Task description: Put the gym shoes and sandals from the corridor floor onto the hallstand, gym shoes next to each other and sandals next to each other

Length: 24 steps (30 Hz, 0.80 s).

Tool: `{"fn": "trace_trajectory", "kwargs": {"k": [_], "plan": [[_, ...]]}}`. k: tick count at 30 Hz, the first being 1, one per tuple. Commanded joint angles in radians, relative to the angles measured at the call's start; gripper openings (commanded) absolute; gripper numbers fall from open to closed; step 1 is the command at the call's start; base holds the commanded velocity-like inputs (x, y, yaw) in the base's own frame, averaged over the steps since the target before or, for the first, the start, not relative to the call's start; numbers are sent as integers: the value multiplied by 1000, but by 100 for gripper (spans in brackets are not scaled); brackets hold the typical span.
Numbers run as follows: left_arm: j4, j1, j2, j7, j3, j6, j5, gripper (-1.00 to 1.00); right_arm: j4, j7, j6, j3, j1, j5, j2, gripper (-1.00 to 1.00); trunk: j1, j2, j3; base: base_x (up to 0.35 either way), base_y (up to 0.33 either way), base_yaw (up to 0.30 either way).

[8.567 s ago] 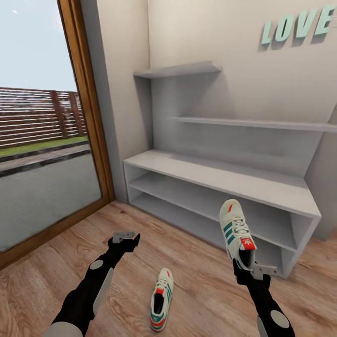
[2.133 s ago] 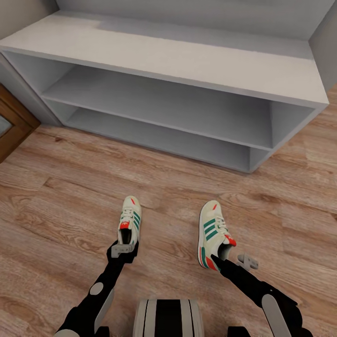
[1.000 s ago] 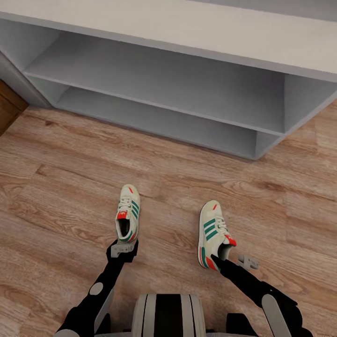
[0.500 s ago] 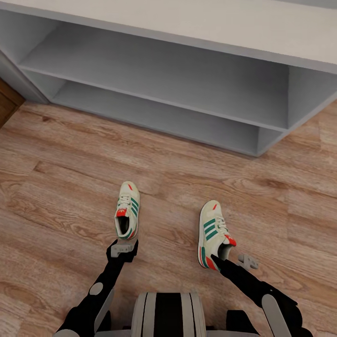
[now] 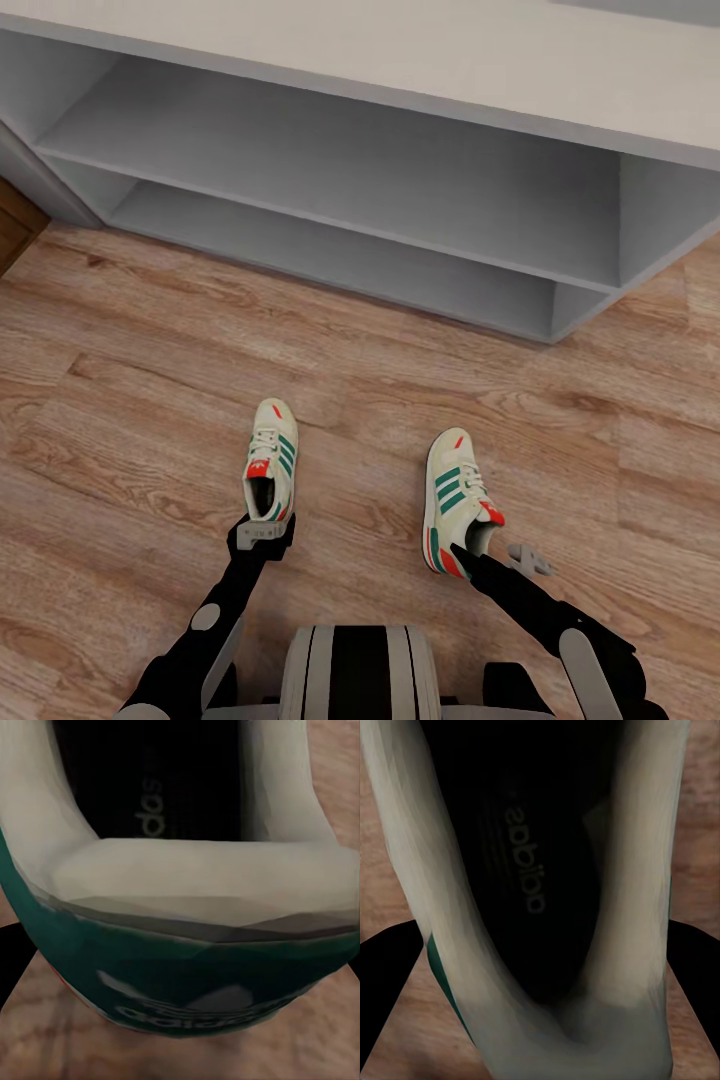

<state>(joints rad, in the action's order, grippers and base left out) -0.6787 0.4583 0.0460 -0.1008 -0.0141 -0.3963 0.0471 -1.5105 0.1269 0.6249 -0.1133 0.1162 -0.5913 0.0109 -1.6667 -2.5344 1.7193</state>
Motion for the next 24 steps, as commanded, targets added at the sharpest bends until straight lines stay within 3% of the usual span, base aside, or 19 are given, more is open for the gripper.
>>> {"fn": "trace_trajectory", "kwargs": {"k": [1, 14, 15, 24], "plan": [[1, 0, 0, -5, 0, -2, 5, 100, 0, 5, 6, -2, 0, 1, 0, -100, 0, 0, 0, 9, 0, 0], [1, 0, 0, -5, 2, -2, 5, 100, 0, 4, 6, -2, 0, 0, 0, -100, 0, 0, 0, 2, 0, 0], [1, 0, -1, -5, 2, -2, 5, -100, 0, 5, 6, -2, 0, 0, 0, -100, 0, 0, 0, 0, 0, 0], [1, 0, -1, -5, 3, -2, 6, -100, 0, 5, 6, -2, 0, 1, 0, -100, 0, 0, 0, 0, 0, 0]]}}
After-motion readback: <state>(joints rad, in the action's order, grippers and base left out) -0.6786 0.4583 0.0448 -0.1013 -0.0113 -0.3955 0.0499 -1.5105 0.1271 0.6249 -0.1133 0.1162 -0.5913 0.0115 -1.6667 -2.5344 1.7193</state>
